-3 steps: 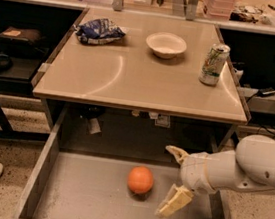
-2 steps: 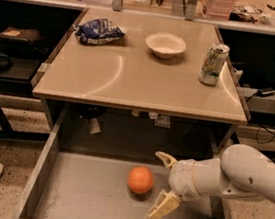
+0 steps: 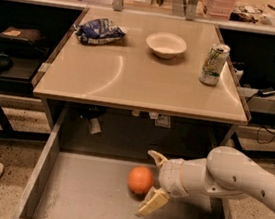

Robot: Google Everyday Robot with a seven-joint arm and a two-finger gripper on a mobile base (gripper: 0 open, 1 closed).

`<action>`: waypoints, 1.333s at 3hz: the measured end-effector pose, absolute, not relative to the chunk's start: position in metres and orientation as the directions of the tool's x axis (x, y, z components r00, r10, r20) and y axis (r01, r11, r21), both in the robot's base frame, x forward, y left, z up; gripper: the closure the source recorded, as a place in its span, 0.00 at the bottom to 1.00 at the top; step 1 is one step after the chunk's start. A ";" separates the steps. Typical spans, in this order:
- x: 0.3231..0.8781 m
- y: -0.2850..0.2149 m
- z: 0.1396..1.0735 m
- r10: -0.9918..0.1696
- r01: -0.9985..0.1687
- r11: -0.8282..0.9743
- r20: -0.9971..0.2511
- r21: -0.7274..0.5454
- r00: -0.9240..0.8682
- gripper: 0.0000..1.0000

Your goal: Pick orange from top drawer and place on counter

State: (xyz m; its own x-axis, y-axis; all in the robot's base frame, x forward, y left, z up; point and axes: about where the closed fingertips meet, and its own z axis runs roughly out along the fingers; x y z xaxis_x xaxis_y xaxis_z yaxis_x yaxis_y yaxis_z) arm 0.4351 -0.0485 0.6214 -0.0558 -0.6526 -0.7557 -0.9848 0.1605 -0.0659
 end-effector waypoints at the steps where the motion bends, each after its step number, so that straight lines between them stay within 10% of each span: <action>1: 0.436 -0.048 0.621 -0.652 -0.985 0.161 -0.756 -0.066 -0.056 0.19; 4: 0.436 -0.048 0.621 -0.652 -0.985 0.161 -0.756 -0.066 -0.056 0.88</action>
Offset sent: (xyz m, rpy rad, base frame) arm 0.0006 0.0003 -0.0003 0.0005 -0.0006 -0.0007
